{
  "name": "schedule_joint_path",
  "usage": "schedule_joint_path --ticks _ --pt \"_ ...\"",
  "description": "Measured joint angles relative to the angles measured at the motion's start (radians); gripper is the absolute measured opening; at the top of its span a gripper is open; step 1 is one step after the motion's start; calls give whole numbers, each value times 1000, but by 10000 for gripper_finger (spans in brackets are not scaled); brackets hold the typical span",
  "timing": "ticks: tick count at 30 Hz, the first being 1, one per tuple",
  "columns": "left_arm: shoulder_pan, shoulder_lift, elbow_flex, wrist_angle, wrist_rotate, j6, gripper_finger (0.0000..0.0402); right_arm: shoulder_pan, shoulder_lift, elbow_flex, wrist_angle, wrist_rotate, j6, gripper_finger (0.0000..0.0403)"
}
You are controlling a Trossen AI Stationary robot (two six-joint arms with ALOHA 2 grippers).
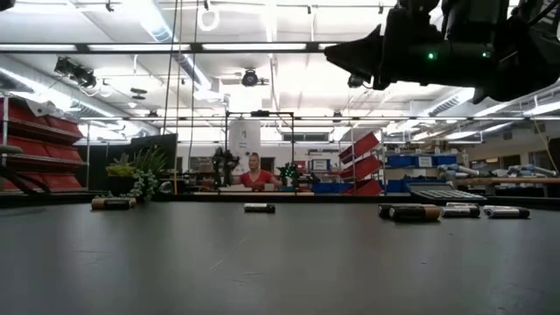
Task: Sort batteries
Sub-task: Put the silver battery into the green bin
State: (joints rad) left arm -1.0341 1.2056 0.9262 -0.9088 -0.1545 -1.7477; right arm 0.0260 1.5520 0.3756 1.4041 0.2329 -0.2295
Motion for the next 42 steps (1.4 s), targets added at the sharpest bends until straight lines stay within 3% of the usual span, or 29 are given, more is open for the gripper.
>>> schedule_joint_path --ticks 5,11,21,28,35,42 --pt "-116 37 -89 145 -16 -153 29 -3 0 0 16 -2 38 151" --pt "-157 78 -195 331 -16 -204 33 0 0 0 24 -2 98 151" --pt "-152 82 -217 326 -20 -243 101 25 0 0 12 -1 116 151" --pt "-114 55 -212 337 10 -248 111 22 0 0 -80 0 151 151" --pt "-11 -26 -107 197 -98 -71 109 20 0 0 -269 20 265 151" --pt "199 -43 -20 -2 -281 308 109 84 0 0 -419 110 354 151"
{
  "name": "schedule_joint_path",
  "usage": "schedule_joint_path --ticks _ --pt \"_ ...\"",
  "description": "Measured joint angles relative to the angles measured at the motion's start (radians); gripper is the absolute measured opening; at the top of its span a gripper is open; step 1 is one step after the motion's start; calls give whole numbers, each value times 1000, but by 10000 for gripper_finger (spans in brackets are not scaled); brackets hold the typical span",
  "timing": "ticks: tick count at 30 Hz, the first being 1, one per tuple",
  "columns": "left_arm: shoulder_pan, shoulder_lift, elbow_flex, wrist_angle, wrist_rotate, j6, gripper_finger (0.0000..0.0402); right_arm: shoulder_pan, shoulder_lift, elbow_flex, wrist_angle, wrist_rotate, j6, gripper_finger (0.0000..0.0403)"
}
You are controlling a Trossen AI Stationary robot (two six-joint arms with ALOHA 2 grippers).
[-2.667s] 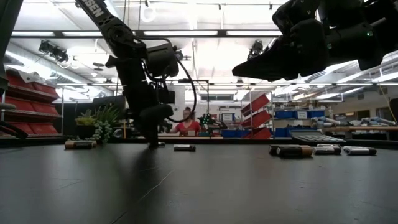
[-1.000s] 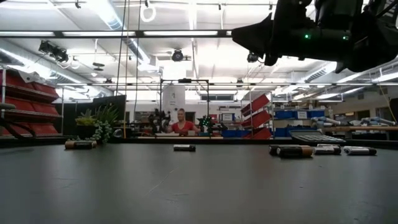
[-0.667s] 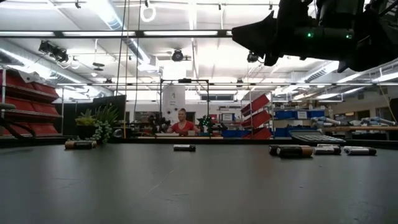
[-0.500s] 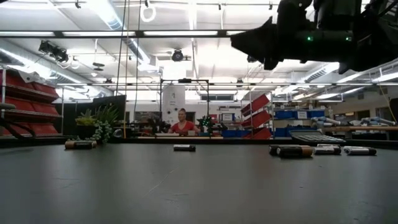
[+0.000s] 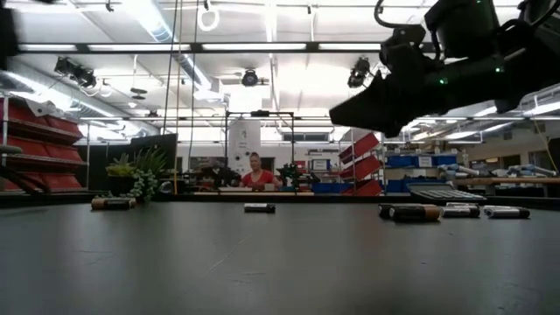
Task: Sort batteries
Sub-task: Put the silver battery into the green bin
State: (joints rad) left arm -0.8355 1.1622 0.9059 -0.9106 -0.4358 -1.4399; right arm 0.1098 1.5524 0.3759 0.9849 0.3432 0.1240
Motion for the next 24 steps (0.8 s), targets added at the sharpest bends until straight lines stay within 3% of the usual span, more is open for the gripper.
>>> schedule_joint_path --ticks 5,10,19,22,24 --pt "135 3 1 40 -102 305 109 81 -29 0 -137 63 62 151" --pt "235 3 1 54 -263 528 109 166 -92 1 -395 156 199 151" --pt "344 4 -45 173 -616 789 109 281 -278 30 -871 244 443 151" --pt "391 4 -73 269 -632 868 109 304 -331 97 -1135 274 520 151" --pt "426 4 -90 330 -570 938 108 312 -348 150 -1320 274 559 151"
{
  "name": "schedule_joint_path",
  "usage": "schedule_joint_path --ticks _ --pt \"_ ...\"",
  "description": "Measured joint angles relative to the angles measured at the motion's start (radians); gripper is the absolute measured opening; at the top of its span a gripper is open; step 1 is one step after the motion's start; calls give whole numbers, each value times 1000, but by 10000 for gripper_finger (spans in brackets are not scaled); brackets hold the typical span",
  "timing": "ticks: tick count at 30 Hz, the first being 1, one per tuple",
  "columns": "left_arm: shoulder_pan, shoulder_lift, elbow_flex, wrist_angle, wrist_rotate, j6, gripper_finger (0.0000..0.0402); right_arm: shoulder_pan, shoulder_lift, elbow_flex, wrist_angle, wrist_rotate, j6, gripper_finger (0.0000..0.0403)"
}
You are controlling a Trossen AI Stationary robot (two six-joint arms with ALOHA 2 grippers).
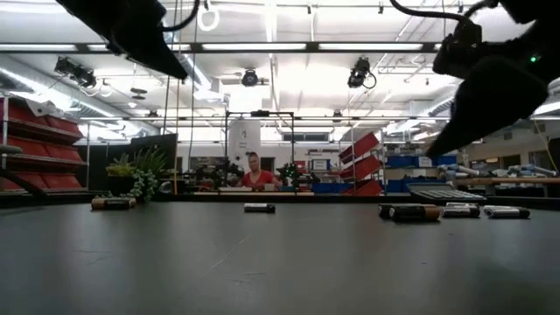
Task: Sort batteries
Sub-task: Put the silver battery into the green bin
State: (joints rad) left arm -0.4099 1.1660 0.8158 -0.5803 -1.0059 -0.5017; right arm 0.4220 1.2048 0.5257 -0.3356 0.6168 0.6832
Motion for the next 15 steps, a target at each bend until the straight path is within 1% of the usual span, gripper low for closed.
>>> schedule_joint_path --ticks 3,4,6,10,12,15 --pt "60 3 -18 91 133 94 100 2 -5 75 -223 -44 21 151" --pt "79 7 -20 117 165 122 96 2 -3 93 -282 -72 19 151" --pt "109 16 -21 151 193 173 89 0 5 115 -361 -145 -9 151" --pt "149 41 -21 215 195 278 80 0 22 97 -387 -303 -102 151" --pt "163 59 -22 249 197 313 79 11 32 75 -388 -325 -119 151" --pt "175 84 -21 271 205 346 78 22 40 65 -384 -327 -127 151"
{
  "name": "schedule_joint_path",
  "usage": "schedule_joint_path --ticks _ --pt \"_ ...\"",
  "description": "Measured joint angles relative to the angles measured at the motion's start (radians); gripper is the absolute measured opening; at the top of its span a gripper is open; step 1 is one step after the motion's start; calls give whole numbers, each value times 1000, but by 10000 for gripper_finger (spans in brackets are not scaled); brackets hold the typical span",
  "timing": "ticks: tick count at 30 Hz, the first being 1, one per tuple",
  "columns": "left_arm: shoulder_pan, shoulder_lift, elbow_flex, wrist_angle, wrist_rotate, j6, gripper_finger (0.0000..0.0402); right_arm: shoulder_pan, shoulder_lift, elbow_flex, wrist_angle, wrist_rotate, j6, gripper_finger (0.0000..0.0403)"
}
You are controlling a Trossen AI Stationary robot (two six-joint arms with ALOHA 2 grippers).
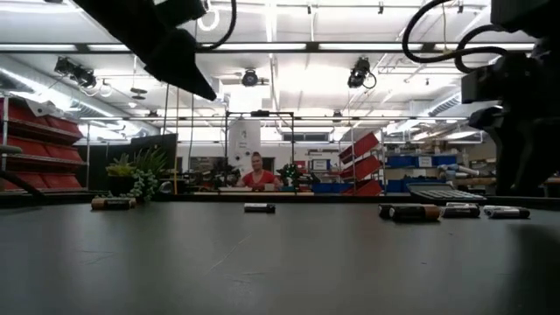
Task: Sort batteries
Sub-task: Put the silver battery into the green bin
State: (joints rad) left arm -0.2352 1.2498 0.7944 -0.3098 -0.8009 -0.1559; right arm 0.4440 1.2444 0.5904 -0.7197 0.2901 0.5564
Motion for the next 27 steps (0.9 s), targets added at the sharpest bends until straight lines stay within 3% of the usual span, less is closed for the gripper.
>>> schedule_joint_path --ticks 8,14,23,27 --pt "13 69 0 78 114 59 78 6 18 -2 92 32 -62 151" --pt "13 131 0 154 133 83 82 4 91 -2 140 26 -80 151" --pt "4 172 0 195 149 102 150 9 201 5 142 14 -24 150" --pt "2 172 0 193 178 101 156 7 204 4 147 -19 27 118"
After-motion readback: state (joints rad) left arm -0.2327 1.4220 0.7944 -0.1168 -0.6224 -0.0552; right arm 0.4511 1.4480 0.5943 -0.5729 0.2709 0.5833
